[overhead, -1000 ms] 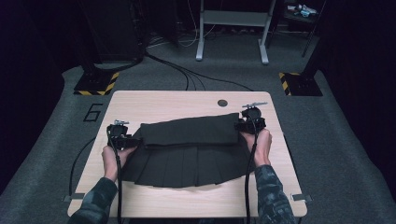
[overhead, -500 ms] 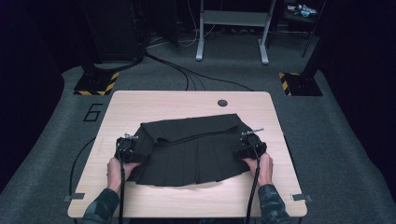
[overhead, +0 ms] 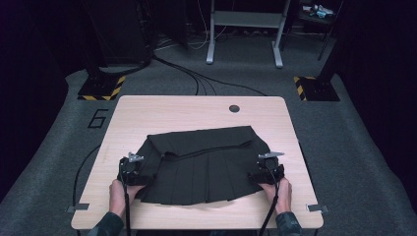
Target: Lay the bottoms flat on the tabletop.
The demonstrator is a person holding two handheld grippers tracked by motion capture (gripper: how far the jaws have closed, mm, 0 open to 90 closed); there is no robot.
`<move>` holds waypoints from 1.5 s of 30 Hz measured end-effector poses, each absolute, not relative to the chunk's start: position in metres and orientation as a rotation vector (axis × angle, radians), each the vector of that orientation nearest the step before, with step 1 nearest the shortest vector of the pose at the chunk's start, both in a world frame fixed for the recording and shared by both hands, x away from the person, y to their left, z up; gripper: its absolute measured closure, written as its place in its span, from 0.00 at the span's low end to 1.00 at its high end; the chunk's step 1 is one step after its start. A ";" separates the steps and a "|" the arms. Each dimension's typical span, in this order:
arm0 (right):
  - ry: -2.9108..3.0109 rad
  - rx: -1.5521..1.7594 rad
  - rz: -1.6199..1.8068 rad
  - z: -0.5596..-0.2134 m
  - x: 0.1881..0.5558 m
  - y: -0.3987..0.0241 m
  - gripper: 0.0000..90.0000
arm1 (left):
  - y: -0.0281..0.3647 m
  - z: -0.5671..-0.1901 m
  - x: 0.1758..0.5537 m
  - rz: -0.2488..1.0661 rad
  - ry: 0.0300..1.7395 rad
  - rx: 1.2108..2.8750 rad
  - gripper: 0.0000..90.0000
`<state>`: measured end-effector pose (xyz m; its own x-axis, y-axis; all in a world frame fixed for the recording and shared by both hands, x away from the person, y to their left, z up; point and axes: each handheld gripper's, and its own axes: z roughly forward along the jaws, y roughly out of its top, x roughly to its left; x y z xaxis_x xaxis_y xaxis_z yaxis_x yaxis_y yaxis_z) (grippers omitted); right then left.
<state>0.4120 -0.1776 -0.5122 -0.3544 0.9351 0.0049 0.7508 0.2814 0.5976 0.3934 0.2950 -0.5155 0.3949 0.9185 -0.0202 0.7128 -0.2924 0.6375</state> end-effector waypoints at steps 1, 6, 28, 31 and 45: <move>2.206 1.528 0.739 -0.512 0.402 -0.178 0.16 | 0.297 -0.516 0.386 0.478 1.378 2.095 0.19; 2.208 1.533 0.733 -0.512 0.379 -0.178 0.16 | 0.300 -0.516 0.370 0.465 1.357 2.105 0.19; 2.167 1.517 0.856 -0.464 0.385 -0.192 0.09 | 0.300 -0.472 0.371 0.411 1.351 2.014 0.01; 2.181 1.482 0.873 -0.456 0.401 -0.184 0.08 | 0.287 -0.464 0.384 0.403 1.321 2.016 0.00; 2.207 1.473 0.861 -0.459 0.455 -0.160 0.28 | 0.254 -0.469 0.417 0.409 1.268 2.064 0.24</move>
